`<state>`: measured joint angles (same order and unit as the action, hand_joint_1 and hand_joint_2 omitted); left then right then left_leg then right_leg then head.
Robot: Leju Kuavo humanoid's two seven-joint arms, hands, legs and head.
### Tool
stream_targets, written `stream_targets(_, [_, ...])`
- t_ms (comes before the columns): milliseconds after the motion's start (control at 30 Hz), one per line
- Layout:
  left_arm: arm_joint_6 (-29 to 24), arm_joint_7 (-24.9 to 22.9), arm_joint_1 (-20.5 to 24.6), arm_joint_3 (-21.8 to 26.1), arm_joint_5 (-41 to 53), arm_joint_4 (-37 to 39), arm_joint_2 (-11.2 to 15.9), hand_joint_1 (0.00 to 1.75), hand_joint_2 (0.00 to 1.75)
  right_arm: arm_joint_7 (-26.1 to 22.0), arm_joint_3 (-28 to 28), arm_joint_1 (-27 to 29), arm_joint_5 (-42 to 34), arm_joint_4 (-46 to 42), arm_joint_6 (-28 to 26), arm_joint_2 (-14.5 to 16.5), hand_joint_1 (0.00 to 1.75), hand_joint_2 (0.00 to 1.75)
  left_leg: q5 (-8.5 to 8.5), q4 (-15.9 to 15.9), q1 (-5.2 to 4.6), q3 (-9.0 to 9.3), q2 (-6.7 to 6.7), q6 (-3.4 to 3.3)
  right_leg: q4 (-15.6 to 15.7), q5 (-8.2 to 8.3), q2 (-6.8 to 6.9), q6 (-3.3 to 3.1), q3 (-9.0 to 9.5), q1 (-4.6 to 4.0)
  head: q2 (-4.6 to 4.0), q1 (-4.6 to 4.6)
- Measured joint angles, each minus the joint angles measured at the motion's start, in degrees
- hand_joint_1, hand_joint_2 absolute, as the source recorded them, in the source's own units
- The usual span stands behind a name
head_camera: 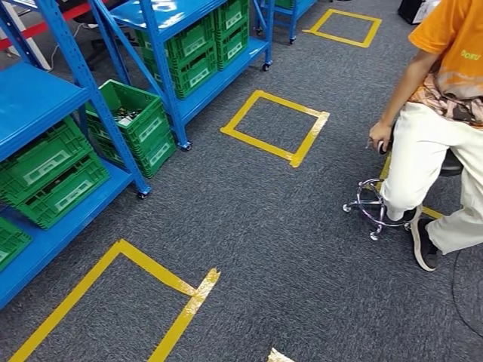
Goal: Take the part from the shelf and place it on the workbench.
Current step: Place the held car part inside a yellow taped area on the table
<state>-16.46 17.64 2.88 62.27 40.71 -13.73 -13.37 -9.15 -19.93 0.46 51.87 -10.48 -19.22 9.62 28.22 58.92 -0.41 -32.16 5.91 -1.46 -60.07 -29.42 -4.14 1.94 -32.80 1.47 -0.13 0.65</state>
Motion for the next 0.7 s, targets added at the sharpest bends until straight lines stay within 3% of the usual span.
stream_targets(33, [0.0, 0.0, 0.0, 0.0, 0.0, 0.0, 0.0, 0.00, 0.00, 0.0, 0.0, 0.0, 0.1, 0.0, 0.0, 0.0, 0.00, 0.00, -0.04, 0.0, 0.07, -0.19, 0.61, 0.32, 0.5, -0.23, -0.29, -0.23, 0.37, -0.05, 0.00, -0.01])
stream_targets(100, [0.0, 0.0, -0.2, 0.0, 0.0, 0.0, 0.0, 0.00, 0.00, 0.1, 0.1, -0.1, 0.2, 0.0, 0.1, 0.0, 0.00, 0.00, -0.09, 0.0, 0.32, -0.42, 1.26, 0.89, 1.0, -0.12, 0.81, -0.81, 0.76, -0.12, 0.00, -0.02])
stream_targets(167, [0.0, -0.1, -0.2, 0.0, 0.0, 0.0, 0.1, 0.00, 0.00, 0.1, 0.1, -0.1, 0.2, 0.0, 0.1, -0.1, 0.00, 0.00, 1.33, 2.2, 0.25, -1.34, -0.92, 1.44, 1.3, -0.07, 2.16, -1.43, 1.15, -0.04, 0.00, -0.30])
stream_targets(233, [0.0, -0.1, -0.1, 0.0, 0.1, 0.0, 0.1, 0.00, 0.00, 0.1, 0.1, 0.0, 0.3, 0.0, 0.2, -0.1, 0.00, 0.00, 4.67, 8.7, 0.22, -4.42, -4.05, 1.96, 1.4, -0.32, 3.88, -1.90, 1.48, -0.15, 0.00, -0.61])
stream_targets(300, [0.0, -0.1, 0.0, 0.0, 0.1, 0.0, 0.1, 0.00, 0.00, 0.2, 0.1, 0.2, 0.3, 0.0, 0.3, -0.2, 0.00, 0.00, 6.90, 15.2, 0.42, -7.68, -5.06, 2.24, 1.4, -0.64, 5.67, -2.11, 1.72, -0.29, 0.00, -0.63])
stream_targets(333, [0.0, -0.1, 0.0, 0.0, 0.1, 0.0, 0.1, 0.00, 0.00, 0.2, 0.1, 0.2, 0.3, 0.0, 0.4, -0.2, 0.00, 0.00, 6.53, 15.9, 0.49, -8.13, -5.19, 2.28, 1.4, -0.79, 6.43, -2.13, 1.87, -0.32, 0.00, -0.63])
stream_targets(400, [0.0, -0.1, -0.3, 0.0, 0.1, 0.0, 0.1, 0.00, 0.00, 0.2, 0.1, 0.1, 0.3, 0.0, 0.4, -0.2, 0.00, 0.00, 3.01, 11.2, 0.52, -5.90, -5.76, 2.09, 1.4, -1.15, 7.72, -2.03, 2.35, -0.34, 0.00, -0.64])
stream_targets(467, [0.0, -0.2, -0.2, 0.0, 0.1, 0.0, 0.1, 0.00, 0.00, 0.2, 0.1, 0.0, 0.3, 0.0, 0.5, -0.2, 0.00, 0.00, -0.04, 3.7, 0.03, -2.27, -8.31, 1.56, 1.4, -1.64, 8.87, -1.58, 2.82, -0.49, 0.00, -0.65])
stream_targets(533, [0.0, -0.2, 0.0, 0.0, 0.2, 0.0, 0.2, 0.00, 0.00, 0.2, 0.1, -0.1, 0.3, 0.0, 0.5, -0.2, 0.00, 0.00, -0.43, 0.4, -0.53, -0.81, -9.99, 1.01, 1.5, -2.06, 10.02, -0.94, 3.12, -0.72, 0.00, -0.63])
stream_targets(600, [0.0, -0.2, -0.1, 0.0, 0.2, 0.0, 0.2, 0.00, 0.00, 0.2, 0.1, -0.3, 0.3, 0.0, 0.5, -0.2, 0.00, 0.00, -0.43, 0.0, -0.55, -0.78, -9.02, 0.47, 1.6, -2.36, 10.83, -0.34, 3.53, -0.72, 0.00, -0.63])
stream_targets(633, [-0.1, -0.2, -0.2, 0.0, 0.2, 0.0, 0.2, 0.00, 0.00, 0.2, 0.1, -0.4, 0.3, 0.0, 0.6, -0.2, 0.00, 0.00, -0.53, -0.2, -0.41, -0.63, -8.46, 0.15, 1.3, -2.79, 10.13, -0.09, 3.61, -0.62, 0.00, -0.53])
stream_targets(700, [-0.1, -0.2, -0.2, 0.0, 0.2, 0.0, 0.2, 0.00, 0.00, 0.2, 0.1, -0.5, 0.3, 0.0, 0.6, -0.2, 0.00, 0.00, -0.82, -0.7, 0.01, -0.29, -7.27, -0.47, -2.4, -5.09, 7.13, 0.27, 1.91, -0.43, 0.00, -0.23])
